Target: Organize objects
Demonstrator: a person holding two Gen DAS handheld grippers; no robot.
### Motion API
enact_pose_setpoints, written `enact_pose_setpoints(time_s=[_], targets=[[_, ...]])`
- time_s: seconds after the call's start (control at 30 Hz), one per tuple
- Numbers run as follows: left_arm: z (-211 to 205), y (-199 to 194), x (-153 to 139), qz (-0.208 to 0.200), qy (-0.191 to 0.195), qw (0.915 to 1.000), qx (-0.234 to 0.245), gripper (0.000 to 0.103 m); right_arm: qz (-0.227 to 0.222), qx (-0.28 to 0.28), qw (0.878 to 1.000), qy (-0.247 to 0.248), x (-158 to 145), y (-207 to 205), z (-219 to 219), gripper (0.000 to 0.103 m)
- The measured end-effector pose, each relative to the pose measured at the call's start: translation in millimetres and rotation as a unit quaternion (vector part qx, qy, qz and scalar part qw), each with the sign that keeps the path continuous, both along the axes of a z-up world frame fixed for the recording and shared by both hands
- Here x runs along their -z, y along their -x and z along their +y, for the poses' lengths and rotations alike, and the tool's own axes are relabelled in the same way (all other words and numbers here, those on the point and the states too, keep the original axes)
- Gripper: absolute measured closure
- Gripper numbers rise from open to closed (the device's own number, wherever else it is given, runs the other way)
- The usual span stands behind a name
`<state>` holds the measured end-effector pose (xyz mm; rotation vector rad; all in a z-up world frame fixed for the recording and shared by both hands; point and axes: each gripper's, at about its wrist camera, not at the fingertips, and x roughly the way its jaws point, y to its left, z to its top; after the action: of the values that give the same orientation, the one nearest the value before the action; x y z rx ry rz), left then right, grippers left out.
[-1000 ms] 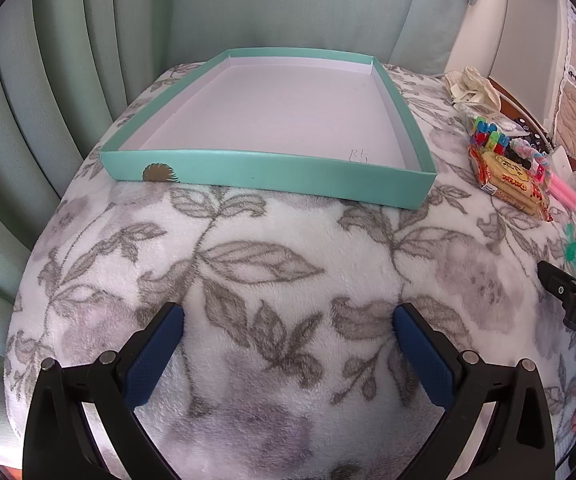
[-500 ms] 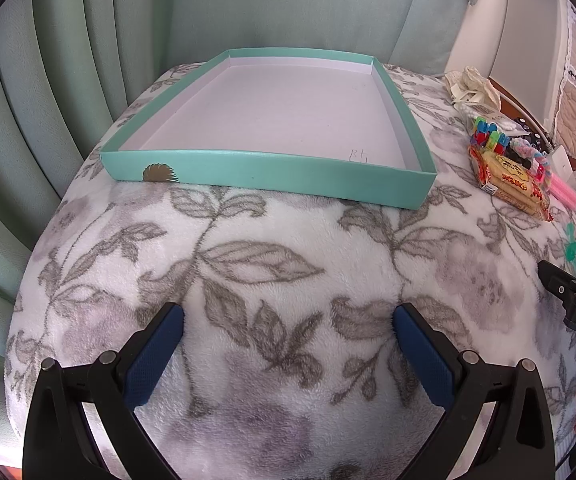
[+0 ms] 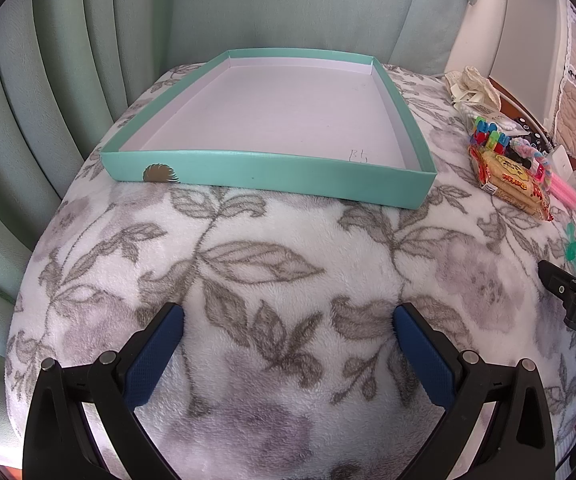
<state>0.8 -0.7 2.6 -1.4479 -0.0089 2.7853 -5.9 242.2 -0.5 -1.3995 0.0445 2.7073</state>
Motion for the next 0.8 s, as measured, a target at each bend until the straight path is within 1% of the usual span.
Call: enact_pose_setpoints(time_s=[0.2,0.37,0.43,0.5,0.57,0.67,0.8], targets=[[-0.4,0.8,0.1,-0.001,0.000,1.0000,0.000,0.000,-0.001,0.000,1.000,0.000,-0.1,0.3,0.2,0.000],[-1.2,6.2,-4.1,-0.021,0.005,0.9998,-0.002,0.000,-0.003,0.000,1.000,0.004,-1.1,1.1,1.7,0.000],[1.1,8.3,-8.6,-0.027,0.000,0.9996,0.003,0.000,-0.003,0.000,1.000,0.011,-4.0,1.5,3.5,0.000],[4.9,8.7,-17.4,-0.021,-0.020,0.9995,0.014,0.000,0.002,0.000,1.000,0.025,-9.8,-0.1,7.2,0.000],[12.5,9.0,-28.5,-0.012,-0.037,0.9989,0.028,0.000,0.008,0.005,1.000,0.029,-15.1,-1.2,12.4,0.000],[31.8,12.8,-45.0,0.000,-0.046,0.9974,0.055,0.000,0.024,0.017,0.999,0.030,-25.2,1.0,22.2,0.000],[59.3,24.0,-56.9,-0.002,-0.055,0.9948,0.085,0.000,0.042,0.029,0.998,0.027,-38.1,6.6,37.1,0.000]])
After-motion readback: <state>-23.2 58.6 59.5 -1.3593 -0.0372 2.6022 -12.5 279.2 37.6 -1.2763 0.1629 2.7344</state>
